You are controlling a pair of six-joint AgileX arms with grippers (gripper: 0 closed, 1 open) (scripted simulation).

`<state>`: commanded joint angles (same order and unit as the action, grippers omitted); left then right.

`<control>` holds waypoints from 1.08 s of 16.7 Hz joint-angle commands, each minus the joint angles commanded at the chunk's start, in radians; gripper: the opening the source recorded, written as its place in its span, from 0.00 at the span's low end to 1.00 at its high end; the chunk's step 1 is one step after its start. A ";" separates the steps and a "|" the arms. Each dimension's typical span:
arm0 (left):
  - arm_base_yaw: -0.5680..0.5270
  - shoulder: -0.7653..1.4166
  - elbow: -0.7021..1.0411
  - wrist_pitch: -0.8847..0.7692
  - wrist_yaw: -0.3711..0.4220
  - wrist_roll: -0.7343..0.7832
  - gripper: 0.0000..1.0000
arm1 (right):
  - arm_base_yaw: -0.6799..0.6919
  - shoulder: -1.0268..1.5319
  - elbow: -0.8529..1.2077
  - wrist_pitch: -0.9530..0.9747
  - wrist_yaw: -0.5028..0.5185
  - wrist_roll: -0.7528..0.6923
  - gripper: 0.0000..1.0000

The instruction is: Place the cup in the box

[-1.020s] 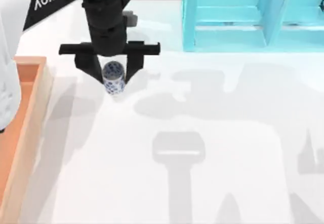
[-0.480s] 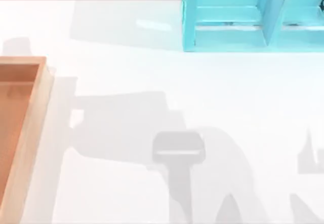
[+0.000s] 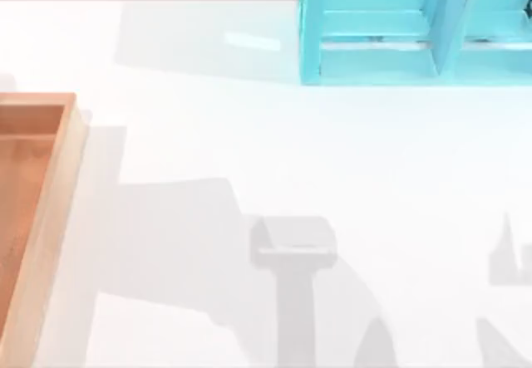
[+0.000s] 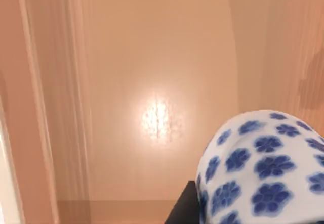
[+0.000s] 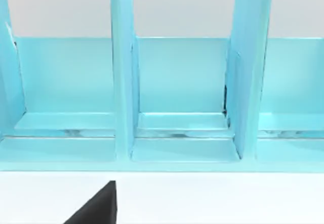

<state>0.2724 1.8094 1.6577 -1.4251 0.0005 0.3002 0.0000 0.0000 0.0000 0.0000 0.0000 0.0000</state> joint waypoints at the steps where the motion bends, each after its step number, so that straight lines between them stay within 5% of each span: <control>1: 0.000 0.000 -0.003 0.003 0.000 0.000 0.00 | 0.000 0.000 0.000 0.000 0.000 0.000 1.00; 14: 0.007 0.004 -0.251 0.254 0.002 0.003 0.00 | 0.000 0.000 0.000 0.000 0.000 0.000 1.00; 18: 0.007 0.004 -0.251 0.254 0.002 0.003 0.30 | 0.000 0.000 0.000 0.000 0.000 0.000 1.00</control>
<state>0.2799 1.8131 1.4064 -1.1711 0.0025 0.3035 0.0000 0.0000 0.0000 0.0000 0.0000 0.0000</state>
